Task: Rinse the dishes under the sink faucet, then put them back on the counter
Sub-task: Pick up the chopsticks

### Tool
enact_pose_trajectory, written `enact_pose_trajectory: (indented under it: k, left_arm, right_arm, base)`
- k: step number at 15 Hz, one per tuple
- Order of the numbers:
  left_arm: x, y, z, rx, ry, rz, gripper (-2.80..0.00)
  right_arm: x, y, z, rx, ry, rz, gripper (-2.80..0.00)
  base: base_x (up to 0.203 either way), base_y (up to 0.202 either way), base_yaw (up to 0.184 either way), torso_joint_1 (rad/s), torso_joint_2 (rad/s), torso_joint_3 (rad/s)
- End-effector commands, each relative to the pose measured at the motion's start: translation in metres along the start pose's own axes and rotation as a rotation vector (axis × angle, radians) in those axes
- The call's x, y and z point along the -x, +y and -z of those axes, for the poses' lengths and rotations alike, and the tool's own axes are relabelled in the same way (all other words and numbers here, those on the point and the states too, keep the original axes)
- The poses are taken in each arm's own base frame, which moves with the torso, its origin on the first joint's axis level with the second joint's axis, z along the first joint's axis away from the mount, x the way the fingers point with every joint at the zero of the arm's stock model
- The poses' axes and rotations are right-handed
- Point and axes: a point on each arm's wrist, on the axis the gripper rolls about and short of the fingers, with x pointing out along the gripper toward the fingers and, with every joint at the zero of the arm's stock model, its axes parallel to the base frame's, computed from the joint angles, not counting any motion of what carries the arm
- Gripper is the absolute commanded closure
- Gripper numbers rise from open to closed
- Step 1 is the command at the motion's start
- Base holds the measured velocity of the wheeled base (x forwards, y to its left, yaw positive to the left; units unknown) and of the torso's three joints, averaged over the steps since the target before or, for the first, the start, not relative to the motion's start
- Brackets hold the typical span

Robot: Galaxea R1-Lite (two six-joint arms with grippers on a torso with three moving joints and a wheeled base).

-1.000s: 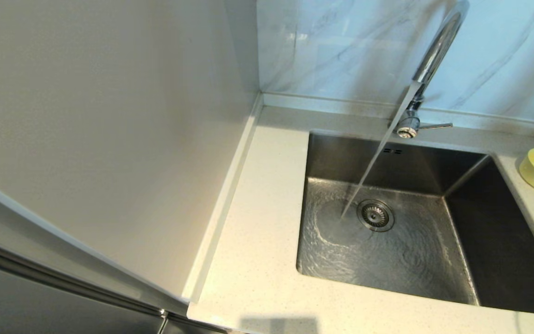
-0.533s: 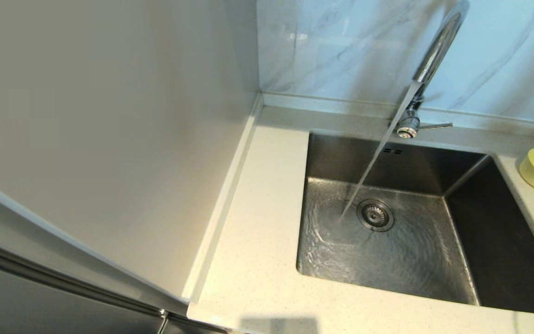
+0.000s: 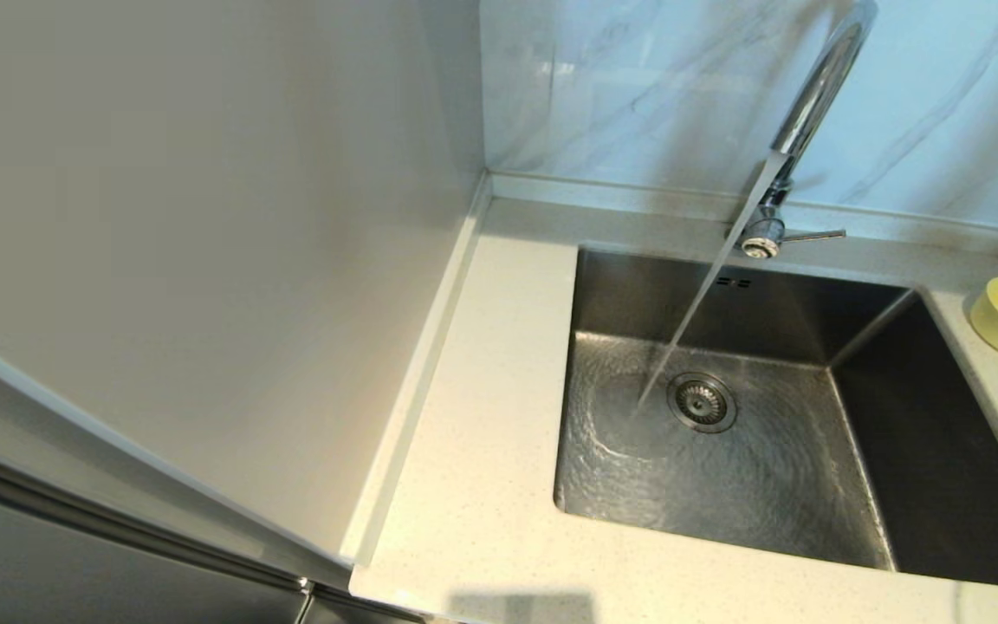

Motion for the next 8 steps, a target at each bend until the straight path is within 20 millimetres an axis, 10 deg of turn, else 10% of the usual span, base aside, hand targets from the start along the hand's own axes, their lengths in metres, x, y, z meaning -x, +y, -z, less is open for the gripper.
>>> enact_pose_trajectory:
  k: [1,8]
  left_arm:
    - [0.0,0.0,0.0,0.0,0.001,0.0,0.0]
    - [0.0,0.0,0.0,0.0,0.0,0.0,0.0]
  right_arm:
    - [0.002,0.0,-0.001,0.008,-0.006,0.003,0.0]
    - [0.023,0.005,-0.009,-0.01,-0.098,0.058,0.0]
  base:
    - [0.0,0.0,0.0,0.0,0.0,0.0]
    - [0.0,0.0,0.0,0.0,0.0,0.0]
